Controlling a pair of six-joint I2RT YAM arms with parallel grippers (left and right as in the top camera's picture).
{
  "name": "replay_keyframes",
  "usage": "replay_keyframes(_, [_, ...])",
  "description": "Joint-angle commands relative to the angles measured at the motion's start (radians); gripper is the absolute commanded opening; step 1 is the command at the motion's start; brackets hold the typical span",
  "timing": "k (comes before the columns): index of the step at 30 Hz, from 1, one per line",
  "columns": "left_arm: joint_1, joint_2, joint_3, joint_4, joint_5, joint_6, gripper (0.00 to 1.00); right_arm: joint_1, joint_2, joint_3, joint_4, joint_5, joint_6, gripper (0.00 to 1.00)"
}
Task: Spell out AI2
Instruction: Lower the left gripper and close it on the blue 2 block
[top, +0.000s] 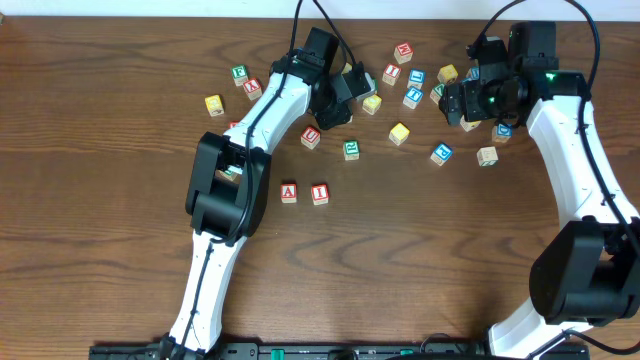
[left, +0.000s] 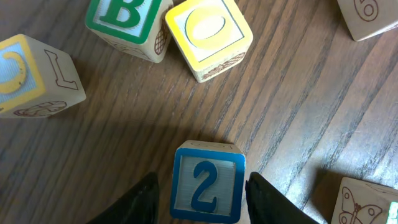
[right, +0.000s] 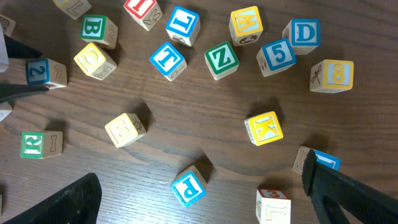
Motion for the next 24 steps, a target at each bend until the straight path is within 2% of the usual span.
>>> replay_keyframes(1, [0.003, 0.019, -0.010, 0.001, 0.014, -0.002, 0.45, 0.007, -0.015, 0.023, 0.002, 0.000, -0.014, 0.99])
replay_keyframes(24, [0.002, 0.019, -0.028, 0.009, 0.014, -0.024, 0.42, 0.007, -0.015, 0.023, 0.009, 0.000, -0.014, 0.99])
